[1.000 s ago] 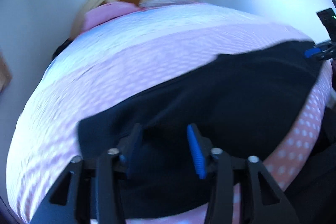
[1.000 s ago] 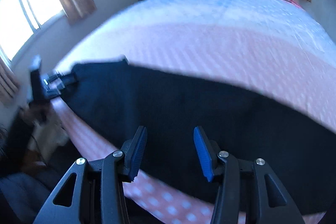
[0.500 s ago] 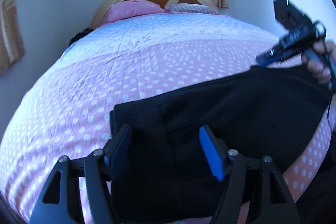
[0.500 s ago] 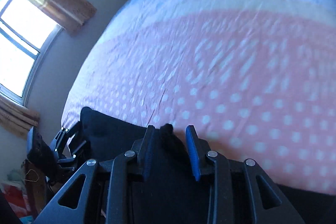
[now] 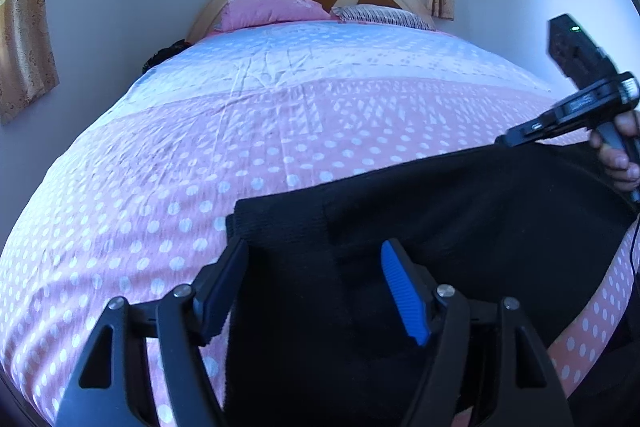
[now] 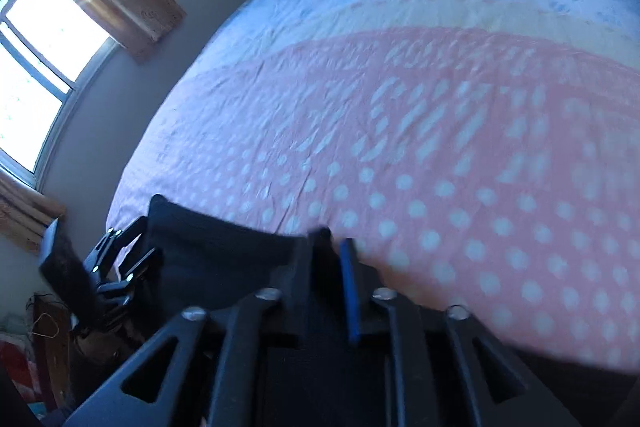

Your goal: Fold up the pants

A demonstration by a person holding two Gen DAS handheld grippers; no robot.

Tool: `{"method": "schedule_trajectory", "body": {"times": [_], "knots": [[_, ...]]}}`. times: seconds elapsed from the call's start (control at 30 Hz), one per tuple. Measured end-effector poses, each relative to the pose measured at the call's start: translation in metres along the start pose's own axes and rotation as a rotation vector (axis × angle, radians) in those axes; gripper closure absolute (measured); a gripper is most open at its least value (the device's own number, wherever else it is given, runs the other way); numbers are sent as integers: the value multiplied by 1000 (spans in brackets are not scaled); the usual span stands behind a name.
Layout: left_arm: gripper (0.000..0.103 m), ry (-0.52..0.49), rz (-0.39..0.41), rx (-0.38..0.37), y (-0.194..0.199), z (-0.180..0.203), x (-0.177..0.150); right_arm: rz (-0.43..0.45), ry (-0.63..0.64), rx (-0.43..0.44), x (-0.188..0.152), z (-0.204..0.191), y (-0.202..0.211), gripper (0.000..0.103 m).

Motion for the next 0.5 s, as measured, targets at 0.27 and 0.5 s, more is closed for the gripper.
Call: {"method": "schedule_trajectory", "body": {"times": [0.27, 0.5], "knots": [[30, -1, 19, 12, 5, -1, -4, 6, 240, -81, -79, -7, 102, 67], [15, 82, -31, 20, 2, -12, -6, -70, 212, -102, -153, 28, 104, 67]]}}
Point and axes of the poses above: each gripper's, at about its wrist camera, not at the fingertips, and y roughly against the way its jaws point, z to its right, x to its top, the point moved 4 cm from there along -y, roughly the way its jaws point, and after that the axes turned 6 degrees about x, right-handed, at the moved point
